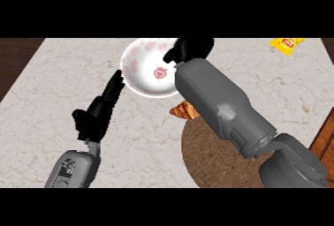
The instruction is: Pick the lemon from the placemat and place it in the bowl
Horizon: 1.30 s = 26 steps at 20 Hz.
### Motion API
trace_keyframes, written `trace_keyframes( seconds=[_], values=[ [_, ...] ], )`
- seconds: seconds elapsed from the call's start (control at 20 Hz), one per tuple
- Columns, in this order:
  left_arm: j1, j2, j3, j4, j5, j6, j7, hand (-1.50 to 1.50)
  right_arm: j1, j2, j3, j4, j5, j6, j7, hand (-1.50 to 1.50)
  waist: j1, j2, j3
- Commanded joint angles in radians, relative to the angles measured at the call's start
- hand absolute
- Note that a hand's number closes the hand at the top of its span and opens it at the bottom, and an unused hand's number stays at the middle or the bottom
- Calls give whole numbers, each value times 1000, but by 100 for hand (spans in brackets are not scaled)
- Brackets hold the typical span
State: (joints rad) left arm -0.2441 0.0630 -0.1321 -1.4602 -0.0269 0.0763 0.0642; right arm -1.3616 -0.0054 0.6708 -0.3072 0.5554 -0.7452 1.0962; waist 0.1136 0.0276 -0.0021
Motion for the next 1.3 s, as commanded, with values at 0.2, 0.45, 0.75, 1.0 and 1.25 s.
trace_keyframes(
  seconds=[0.2,0.45,0.75,1.0,1.25],
  values=[
    [-21,7,13,-23,4,-3,24,0,122,5,-34,-138,-128,-164,-89,-150,-7,0,2],
    [40,14,7,-39,-5,-1,7,0,138,5,0,-147,-81,-356,-142,-150,-14,-8,2],
    [44,10,23,-32,-4,13,11,0,51,5,-14,-154,-57,-456,-64,-150,-43,-19,1],
    [70,30,34,-73,13,-5,46,0,129,5,13,-270,-66,-545,-9,-150,-68,-30,2],
    [80,50,70,-61,18,-4,33,0,193,5,32,-426,-44,-571,-1,-150,-107,-35,2]
  ],
)
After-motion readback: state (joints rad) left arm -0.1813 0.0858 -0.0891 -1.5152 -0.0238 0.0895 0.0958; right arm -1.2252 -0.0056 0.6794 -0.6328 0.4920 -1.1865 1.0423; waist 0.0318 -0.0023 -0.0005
